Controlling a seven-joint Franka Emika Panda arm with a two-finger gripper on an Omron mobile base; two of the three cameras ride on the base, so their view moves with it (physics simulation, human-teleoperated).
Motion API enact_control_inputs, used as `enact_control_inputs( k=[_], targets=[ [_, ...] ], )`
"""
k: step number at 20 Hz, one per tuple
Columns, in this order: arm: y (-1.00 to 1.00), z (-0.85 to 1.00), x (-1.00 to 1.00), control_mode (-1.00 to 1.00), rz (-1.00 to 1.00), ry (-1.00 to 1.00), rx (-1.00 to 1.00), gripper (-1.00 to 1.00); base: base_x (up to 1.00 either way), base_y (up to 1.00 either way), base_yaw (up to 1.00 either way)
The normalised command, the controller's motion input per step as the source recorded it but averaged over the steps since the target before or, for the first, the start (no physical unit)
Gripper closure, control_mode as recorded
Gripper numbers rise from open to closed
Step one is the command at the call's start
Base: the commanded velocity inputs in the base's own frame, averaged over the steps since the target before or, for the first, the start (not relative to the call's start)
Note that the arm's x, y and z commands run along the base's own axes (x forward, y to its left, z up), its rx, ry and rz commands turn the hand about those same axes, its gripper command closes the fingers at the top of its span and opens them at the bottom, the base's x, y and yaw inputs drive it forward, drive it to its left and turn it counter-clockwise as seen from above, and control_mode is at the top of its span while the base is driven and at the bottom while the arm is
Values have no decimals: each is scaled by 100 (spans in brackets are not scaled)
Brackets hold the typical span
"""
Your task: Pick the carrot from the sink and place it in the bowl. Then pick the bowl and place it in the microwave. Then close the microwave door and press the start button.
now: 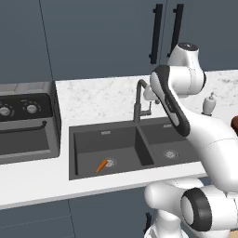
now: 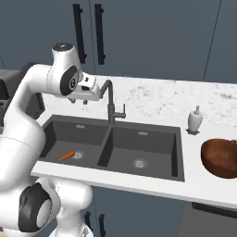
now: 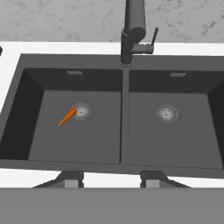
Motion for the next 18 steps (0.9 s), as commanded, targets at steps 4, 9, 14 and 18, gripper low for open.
enact_control_inputs(
  k=[4,9,14,18],
  targets=[
    [3,0,-6,-100,0,0,0,-100,0,0,0],
    [41,-38,-15,-100,1,9,0,-100,0,0,0],
    [74,-64,-10,-100,-8,4,-1,-100,0,0,0],
    [67,-62,-1,-100,-18,13,-4,-100,0,0,0]
  ],
)
